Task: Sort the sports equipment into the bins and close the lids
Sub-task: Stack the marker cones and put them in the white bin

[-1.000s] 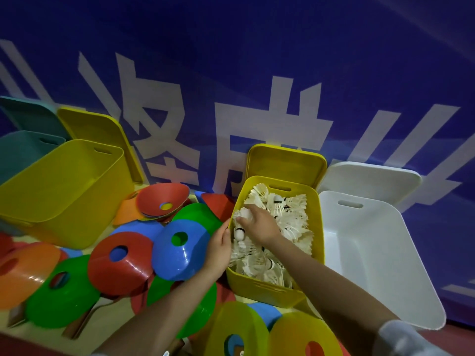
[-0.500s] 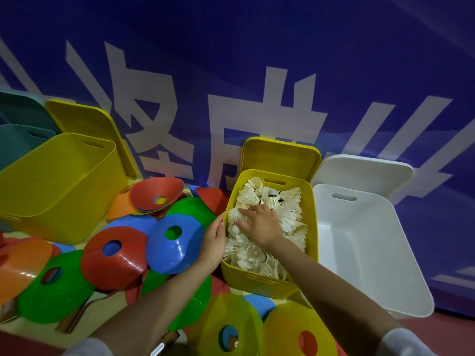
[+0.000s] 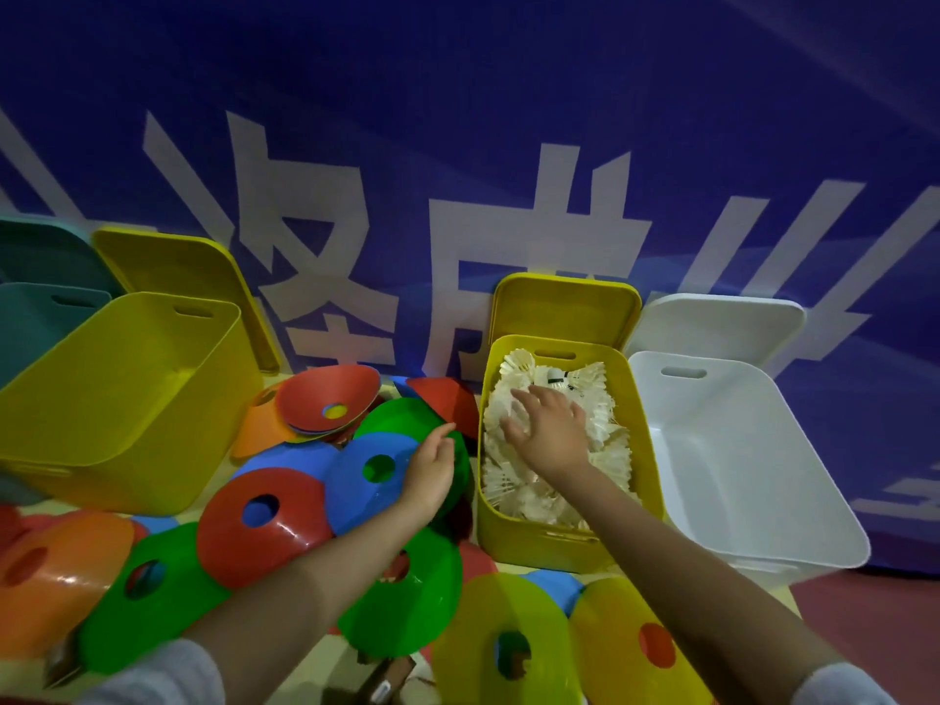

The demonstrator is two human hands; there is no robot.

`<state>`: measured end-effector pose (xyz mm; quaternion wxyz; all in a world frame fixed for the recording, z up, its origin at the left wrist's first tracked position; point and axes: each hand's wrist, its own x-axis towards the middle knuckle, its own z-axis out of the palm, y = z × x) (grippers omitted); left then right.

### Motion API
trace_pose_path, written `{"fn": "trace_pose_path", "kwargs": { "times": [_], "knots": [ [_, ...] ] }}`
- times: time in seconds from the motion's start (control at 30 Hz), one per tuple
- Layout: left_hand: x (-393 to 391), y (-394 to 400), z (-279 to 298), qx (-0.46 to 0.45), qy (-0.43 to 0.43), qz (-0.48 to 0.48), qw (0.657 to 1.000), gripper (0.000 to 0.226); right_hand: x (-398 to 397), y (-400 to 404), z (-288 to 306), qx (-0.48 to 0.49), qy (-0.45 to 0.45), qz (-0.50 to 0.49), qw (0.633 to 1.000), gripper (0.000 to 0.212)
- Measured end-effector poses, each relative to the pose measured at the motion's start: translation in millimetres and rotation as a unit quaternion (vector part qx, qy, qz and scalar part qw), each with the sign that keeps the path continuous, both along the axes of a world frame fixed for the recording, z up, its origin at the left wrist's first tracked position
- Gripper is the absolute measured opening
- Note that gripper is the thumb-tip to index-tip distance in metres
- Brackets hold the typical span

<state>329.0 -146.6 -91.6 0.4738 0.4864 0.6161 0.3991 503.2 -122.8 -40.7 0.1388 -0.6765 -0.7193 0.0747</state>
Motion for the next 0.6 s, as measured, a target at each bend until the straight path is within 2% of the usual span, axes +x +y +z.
{"fn": "trace_pose_path", "kwargs": {
  "times": [0.17, 0.27, 0.33, 0.47, 0.6],
  "knots": [
    [-66.4, 13.8, 0.6, 0.008, 0.07, -0.014, 0.997, 0.034, -23.4, 3.1, 18.8, -0.019, -0.033, -0.043, 0.998, 0.045],
    [-107.2, 13.1, -4.6, 0.004, 0.101, -0.026, 0.995, 0.034, -24.1, 1.0, 19.2, -0.011, -0.08, -0.094, 0.992, 0.041],
    [-129.5, 8.6, -9.8, -0.001, 0.115, -0.037, 0.993, 0.033, -24.6, -4.5, 17.0, 0.004, -0.077, -0.12, 0.99, 0.039],
    [-159.1, 0.5, -23.8, -0.001, 0.154, -0.058, 0.986, 0.035, -59.1, -23.6, 16.4, 0.047, 0.09, -0.048, 0.994, 0.035],
    [-172.6, -5.4, -30.7, 0.006, 0.23, -0.085, 0.97, 0.042, -113.8, -47.5, 3.7, 0.03, 0.195, 0.027, 0.98, 0.033]
  ]
}}
